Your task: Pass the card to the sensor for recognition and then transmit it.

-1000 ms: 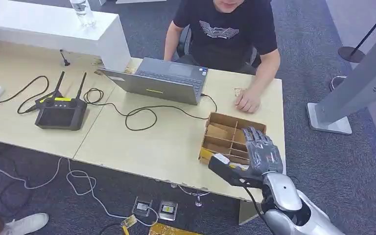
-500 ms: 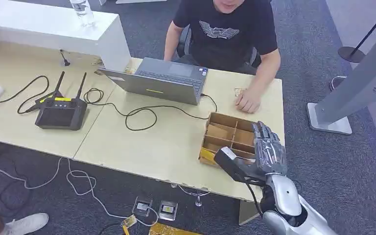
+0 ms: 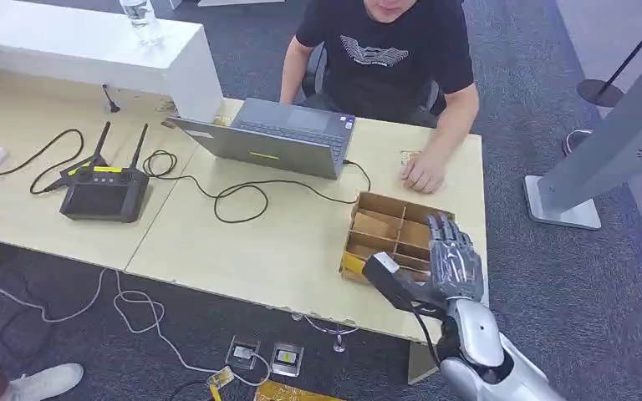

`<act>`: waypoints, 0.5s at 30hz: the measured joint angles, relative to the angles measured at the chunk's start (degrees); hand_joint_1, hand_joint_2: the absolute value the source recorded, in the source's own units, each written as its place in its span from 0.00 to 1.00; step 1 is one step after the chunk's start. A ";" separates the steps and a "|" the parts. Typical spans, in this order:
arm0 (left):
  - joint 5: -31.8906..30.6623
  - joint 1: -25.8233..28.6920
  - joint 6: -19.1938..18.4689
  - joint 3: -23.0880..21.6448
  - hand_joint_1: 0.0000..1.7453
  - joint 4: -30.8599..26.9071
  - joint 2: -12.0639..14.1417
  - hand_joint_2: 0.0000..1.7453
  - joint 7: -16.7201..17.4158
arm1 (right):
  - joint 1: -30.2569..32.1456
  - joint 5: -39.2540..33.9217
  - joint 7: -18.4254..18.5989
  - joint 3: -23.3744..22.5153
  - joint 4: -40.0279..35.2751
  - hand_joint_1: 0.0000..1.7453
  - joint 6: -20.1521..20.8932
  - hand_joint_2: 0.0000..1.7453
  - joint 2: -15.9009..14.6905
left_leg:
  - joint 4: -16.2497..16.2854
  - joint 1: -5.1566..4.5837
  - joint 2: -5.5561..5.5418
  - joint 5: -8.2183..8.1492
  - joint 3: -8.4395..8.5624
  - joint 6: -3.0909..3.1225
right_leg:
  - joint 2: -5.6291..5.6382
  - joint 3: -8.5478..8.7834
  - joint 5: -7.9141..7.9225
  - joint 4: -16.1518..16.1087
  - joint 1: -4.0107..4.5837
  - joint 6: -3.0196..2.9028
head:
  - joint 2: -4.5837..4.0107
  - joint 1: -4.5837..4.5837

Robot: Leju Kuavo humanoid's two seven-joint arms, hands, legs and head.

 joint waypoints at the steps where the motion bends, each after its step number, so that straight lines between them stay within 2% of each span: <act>1: 0.00 0.00 0.00 0.00 0.00 0.00 0.00 0.00 0.00 | 0.00 0.00 0.00 0.07 0.17 0.00 0.00 1.00 0.13 | 0.00 0.00 0.00 0.00 0.00 0.00 | 0.00 0.00 0.00 0.00 0.00 0.00 | 0.00 0.00; 15: 0.00 0.00 0.02 0.00 0.00 0.00 0.04 0.00 0.00 | -0.06 -0.13 0.00 0.35 2.75 0.00 -0.07 1.00 1.40 | 0.00 0.00 0.00 0.00 -0.01 0.00 | -0.01 0.00 0.00 0.00 0.00 0.00 | 0.00 0.00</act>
